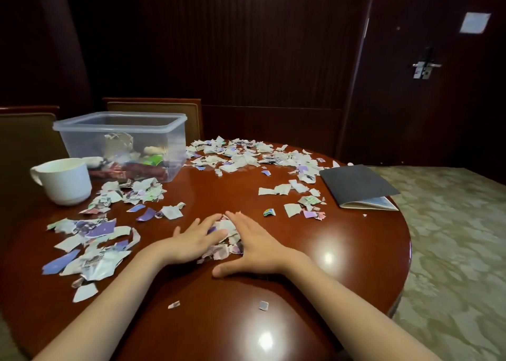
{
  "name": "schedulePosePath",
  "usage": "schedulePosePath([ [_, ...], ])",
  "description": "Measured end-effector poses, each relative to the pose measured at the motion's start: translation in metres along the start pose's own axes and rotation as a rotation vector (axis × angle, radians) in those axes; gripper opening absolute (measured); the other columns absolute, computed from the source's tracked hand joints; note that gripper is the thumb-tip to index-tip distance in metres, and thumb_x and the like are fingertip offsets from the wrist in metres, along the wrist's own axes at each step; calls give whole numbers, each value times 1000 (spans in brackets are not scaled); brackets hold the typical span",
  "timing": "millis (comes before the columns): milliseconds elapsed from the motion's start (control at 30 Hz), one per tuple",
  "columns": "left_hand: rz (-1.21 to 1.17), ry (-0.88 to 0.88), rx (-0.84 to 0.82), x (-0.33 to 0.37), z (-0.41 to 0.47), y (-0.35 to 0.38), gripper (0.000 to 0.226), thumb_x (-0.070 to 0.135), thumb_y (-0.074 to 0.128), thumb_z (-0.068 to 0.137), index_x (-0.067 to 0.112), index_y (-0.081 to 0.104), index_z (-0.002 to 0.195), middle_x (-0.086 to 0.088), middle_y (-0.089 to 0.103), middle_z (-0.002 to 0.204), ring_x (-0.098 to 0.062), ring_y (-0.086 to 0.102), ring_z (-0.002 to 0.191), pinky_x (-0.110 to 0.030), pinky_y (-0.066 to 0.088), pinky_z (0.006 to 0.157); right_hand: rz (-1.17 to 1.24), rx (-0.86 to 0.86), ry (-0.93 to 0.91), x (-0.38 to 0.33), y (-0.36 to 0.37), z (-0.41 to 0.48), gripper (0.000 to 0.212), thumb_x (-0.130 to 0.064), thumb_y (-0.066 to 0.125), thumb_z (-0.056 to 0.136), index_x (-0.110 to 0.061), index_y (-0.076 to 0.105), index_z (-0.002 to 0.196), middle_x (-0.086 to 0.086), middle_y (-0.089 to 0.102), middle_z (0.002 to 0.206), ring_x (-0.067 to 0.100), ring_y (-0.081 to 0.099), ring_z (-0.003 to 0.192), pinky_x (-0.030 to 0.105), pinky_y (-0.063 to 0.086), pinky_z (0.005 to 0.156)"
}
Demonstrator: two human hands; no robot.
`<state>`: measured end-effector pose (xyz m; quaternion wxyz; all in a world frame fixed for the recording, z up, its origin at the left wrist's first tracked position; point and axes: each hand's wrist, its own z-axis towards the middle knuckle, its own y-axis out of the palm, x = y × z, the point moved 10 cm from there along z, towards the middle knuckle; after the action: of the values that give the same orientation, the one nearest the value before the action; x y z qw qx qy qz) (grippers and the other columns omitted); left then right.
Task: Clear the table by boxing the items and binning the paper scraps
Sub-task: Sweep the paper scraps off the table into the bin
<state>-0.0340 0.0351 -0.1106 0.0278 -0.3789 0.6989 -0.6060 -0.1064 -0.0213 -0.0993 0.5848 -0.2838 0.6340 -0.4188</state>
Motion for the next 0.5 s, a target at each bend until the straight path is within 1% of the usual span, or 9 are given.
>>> schedulePosePath([
  [67, -204, 41, 7, 0, -6, -9, 59, 44, 28, 99, 27, 4, 150, 1, 9, 158, -17, 13, 145, -36, 12, 116, -29, 7, 40, 4, 1, 9, 112, -63, 68, 69, -31, -3, 150, -1, -6, 159, 18, -7, 146, 43, 3, 120],
  [100, -253, 36, 33, -4, -9, -16, 58, 40, 32, 100, 26, 6, 150, 0, 12, 158, -16, 18, 144, -32, 18, 114, -48, -2, 54, 4, 3, 13, 111, -64, 67, 69, -33, -3, 149, 0, -8, 159, 21, -10, 146, 46, 0, 119],
  [133, -241, 10, 88, -13, -13, -25, 58, 39, 37, 99, 27, 10, 150, 0, 14, 157, -16, 20, 143, -31, 21, 113, -66, -13, 63, 2, 5, 18, 109, -65, 66, 70, -35, -3, 149, 1, -10, 159, 24, -11, 146, 48, -3, 118],
  [167, -157, -42, 170, -25, -18, -36, 59, 39, 39, 98, 27, 13, 149, 0, 16, 157, -16, 20, 143, -33, 20, 113, -82, -27, 67, 0, 7, 23, 106, -65, 64, 71, -37, -2, 148, 2, -10, 158, 26, -12, 145, 50, -5, 117],
  [200, -40, -117, 266, -38, -25, -48, 59, 43, 40, 97, 28, 16, 149, 0, 16, 157, -18, 17, 144, -37, 18, 114, -99, -39, 68, -3, 9, 28, 103, -66, 63, 72, -39, -1, 148, 2, -10, 159, 28, -12, 145, 53, -7, 115],
  [267, 139, -357, 371, -71, -42, -64, 65, 56, 37, 93, 31, 15, 149, -4, 7, 159, -26, 3, 146, -54, 9, 113, -127, -53, 69, -9, 14, 38, 99, -68, 61, 72, -42, 1, 147, 3, -8, 159, 30, -10, 145, 58, -9, 113],
  [333, 116, -602, 364, -104, -62, -64, 75, 68, 34, 88, 34, 9, 150, -8, -9, 158, -35, -11, 144, -68, 3, 107, -144, -63, 71, -14, 18, 46, 96, -70, 58, 72, -44, 4, 147, 3, -4, 159, 30, -6, 146, 61, -9, 112],
  [400, 54, -746, 333, -124, -77, -58, 80, 74, 32, 84, 36, 6, 150, -10, -15, 157, -40, -17, 142, -72, 3, 103, -154, -70, 68, -19, 22, 51, 92, -71, 55, 73, -45, 6, 146, 4, 0, 159, 29, -3, 146, 61, -8, 112],
  [500, 9, -793, 298, -136, -81, -49, 82, 77, 28, 82, 36, 7, 150, -12, -12, 157, -42, -12, 142, -70, 3, 105, -179, -64, 41, -30, 25, 56, 81, -70, 49, 79, -42, 15, 146, 5, 9, 158, 28, 4, 146, 56, -2, 115],
])
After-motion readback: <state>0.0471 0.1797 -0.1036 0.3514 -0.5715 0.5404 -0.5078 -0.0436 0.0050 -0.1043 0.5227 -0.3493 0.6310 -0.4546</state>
